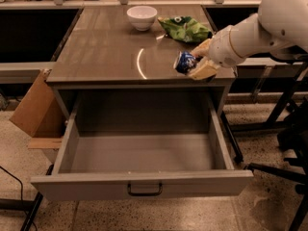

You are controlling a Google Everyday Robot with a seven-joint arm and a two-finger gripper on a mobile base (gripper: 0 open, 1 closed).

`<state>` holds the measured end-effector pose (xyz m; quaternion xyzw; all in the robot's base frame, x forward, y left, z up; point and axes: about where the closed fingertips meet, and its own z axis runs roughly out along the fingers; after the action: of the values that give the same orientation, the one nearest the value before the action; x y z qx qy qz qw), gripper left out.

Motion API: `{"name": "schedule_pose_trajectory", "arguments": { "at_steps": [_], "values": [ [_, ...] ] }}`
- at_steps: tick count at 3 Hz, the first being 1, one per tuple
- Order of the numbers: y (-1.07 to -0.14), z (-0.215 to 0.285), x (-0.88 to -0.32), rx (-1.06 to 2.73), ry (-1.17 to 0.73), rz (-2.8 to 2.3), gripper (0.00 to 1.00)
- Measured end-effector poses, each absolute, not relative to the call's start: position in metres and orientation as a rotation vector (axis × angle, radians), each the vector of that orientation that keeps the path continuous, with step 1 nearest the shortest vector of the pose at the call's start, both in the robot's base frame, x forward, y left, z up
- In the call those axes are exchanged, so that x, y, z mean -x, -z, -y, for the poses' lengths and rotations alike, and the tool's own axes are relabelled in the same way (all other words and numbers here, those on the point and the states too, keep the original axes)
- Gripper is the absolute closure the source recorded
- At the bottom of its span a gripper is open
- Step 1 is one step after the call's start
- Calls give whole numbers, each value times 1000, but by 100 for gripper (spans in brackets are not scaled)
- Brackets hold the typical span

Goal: Pick pepsi can from top drawer and place on counter

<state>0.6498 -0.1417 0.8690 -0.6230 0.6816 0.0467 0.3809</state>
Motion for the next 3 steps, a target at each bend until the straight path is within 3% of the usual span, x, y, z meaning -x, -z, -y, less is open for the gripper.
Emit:
{"name": "schedule_pose_trajectory", "arguments": {
  "at_steps": [3],
  "values": [
    [-906,59,-720,1610,-173,-1604,100]
  ]
}}
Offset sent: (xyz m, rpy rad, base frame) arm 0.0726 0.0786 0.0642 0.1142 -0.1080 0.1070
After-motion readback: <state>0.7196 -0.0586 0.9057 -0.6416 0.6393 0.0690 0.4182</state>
